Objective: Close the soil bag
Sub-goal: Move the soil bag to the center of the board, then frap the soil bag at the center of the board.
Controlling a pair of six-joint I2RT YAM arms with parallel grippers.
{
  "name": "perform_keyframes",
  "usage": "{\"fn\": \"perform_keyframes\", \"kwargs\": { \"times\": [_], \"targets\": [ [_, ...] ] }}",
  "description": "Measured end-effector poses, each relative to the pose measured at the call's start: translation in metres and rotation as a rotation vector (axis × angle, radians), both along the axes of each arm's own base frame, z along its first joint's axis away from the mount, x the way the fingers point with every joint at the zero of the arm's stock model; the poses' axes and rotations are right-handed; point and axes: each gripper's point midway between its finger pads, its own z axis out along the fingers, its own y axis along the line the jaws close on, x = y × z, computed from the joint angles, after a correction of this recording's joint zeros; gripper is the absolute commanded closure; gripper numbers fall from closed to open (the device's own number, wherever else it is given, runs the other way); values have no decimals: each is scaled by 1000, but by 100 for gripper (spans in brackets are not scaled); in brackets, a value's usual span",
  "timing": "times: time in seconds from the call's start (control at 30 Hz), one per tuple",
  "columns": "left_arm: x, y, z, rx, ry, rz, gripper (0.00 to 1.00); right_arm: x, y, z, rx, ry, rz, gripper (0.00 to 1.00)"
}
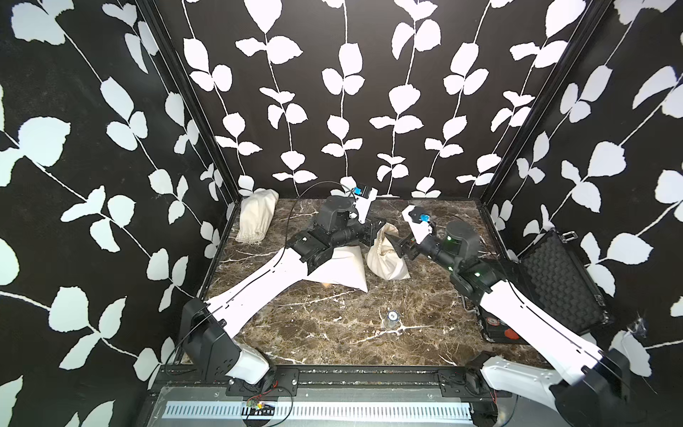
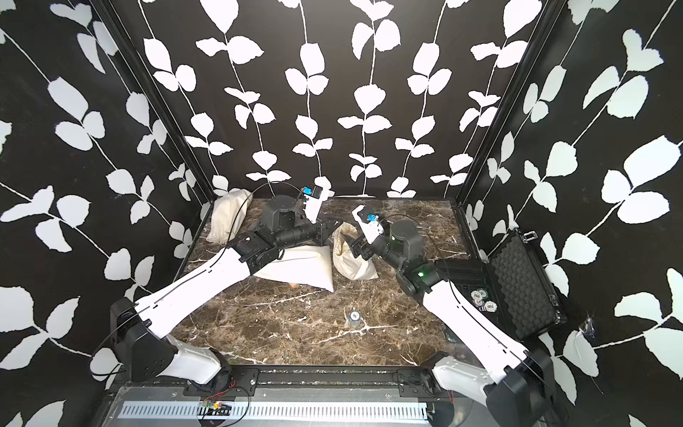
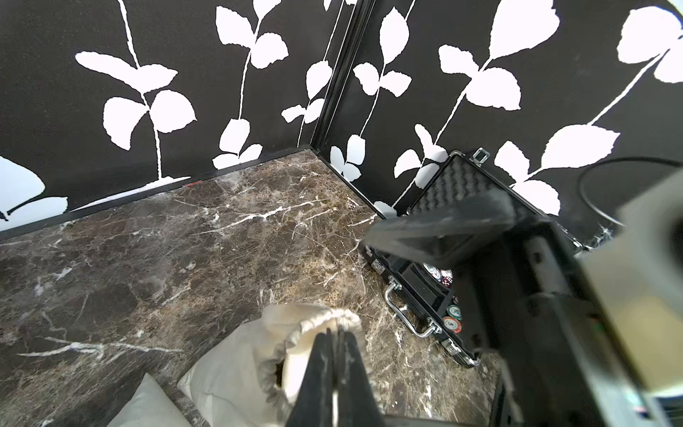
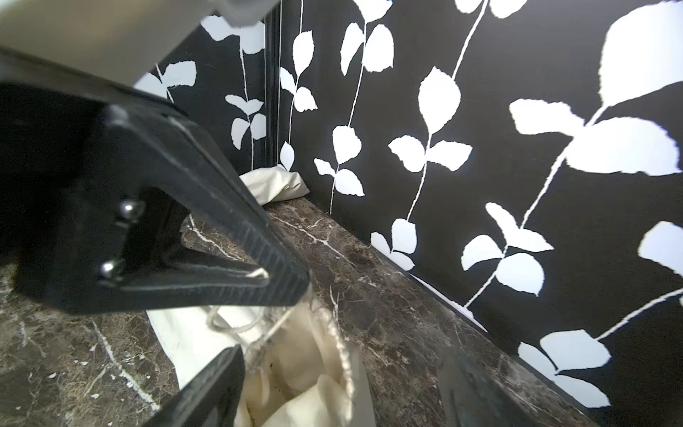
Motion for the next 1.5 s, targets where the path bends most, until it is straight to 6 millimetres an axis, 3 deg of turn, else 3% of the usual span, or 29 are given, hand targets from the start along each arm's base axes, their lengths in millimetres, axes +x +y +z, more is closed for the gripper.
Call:
{"fn": "perform_keyframes", "kwargs": {
  "times": [0.1,0.23,0.4,0.57,0.67,0.83,0.97,1.07,1.17,1.33,1.5],
  "targets": [
    [-1,-1,4,-7,-5,-6,100,8,11,-7,-12,24,27,27],
    [-1,0,6,-3,-1,-9,100,16,21,-7,-27,35,52,49],
    [3,20,13,9,1,28,100,42,12,-18,-100,12,-49,65],
    [19,70,31,12,-23,152,100,79,-24,-55,-184,50,-191,70],
    [18,88,39,4,-32,184,100,91,-45,-80,-232,96,-256,70],
    [17,95,43,-13,-36,195,100,90,-46,-77,-237,108,-248,65],
    [20,97,49,-36,-42,203,100,82,-28,-59,-228,89,-200,56],
    [20,96,53,-56,-43,198,100,59,1,-40,-201,47,-113,39],
    [19,95,56,-70,-41,189,100,37,25,-21,-152,-1,-54,30],
    [17,92,59,-89,-40,172,100,7,62,9,-74,-107,10,28],
    [13,92,64,-107,-38,161,100,5,81,12,-71,-150,20,30]
  ]
}}
